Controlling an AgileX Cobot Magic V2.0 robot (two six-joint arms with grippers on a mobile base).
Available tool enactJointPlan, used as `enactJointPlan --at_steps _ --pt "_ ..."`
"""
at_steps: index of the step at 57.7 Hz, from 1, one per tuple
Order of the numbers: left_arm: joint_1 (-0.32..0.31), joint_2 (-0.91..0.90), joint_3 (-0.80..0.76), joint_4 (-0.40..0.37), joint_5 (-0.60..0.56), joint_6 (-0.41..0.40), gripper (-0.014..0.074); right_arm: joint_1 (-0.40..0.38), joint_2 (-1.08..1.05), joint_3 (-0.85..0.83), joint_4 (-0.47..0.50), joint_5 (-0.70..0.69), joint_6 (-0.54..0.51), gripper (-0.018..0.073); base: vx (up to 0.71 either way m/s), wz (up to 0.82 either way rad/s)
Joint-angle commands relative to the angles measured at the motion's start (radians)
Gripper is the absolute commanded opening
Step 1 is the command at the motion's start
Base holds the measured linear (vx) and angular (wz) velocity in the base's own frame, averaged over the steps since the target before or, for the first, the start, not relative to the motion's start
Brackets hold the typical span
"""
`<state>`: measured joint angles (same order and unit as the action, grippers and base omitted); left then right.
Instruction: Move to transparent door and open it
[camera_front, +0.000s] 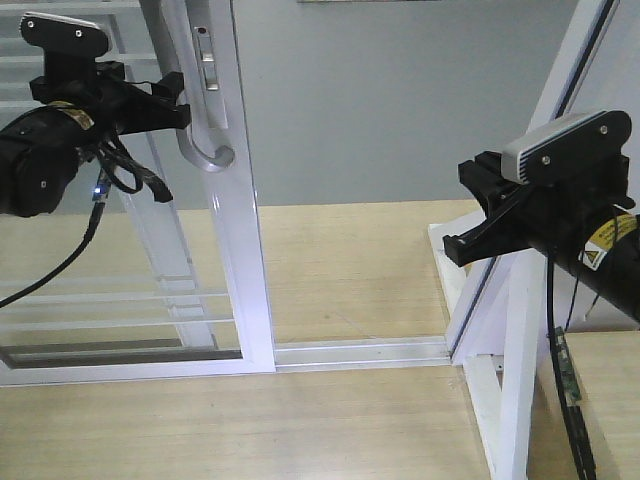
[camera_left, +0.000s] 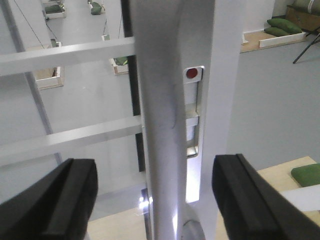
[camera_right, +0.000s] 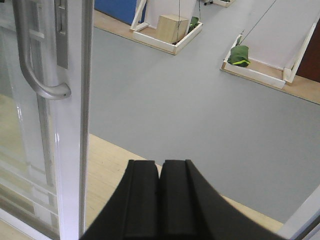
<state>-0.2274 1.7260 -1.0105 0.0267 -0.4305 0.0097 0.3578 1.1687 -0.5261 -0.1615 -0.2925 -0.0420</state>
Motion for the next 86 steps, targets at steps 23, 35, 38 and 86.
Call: enactJointPlan --at_steps 23,35,38,86 --pt "-0.001 0.083 -0.230 -0.020 0.006 -0.010 0.0486 -0.006 -0.023 -0.026 0.001 -0.087 -0.026 -0.0008 0.00 0.00" --pt "0.029 0.073 -0.235 -0.021 0.027 -0.010 0.0141 -0.006 -0.023 -0.026 0.001 -0.086 -0.040 -0.0008 0.00 0.00" --pt "0.042 0.067 -0.235 -0.021 0.040 -0.010 0.0054 -0.006 -0.023 -0.026 0.001 -0.086 -0.040 -0.0008 0.00 0.00" --pt "0.139 0.018 -0.234 -0.018 0.232 0.000 -0.0006 -0.007 -0.023 -0.026 0.001 -0.087 -0.040 -0.0008 0.00 0.00"
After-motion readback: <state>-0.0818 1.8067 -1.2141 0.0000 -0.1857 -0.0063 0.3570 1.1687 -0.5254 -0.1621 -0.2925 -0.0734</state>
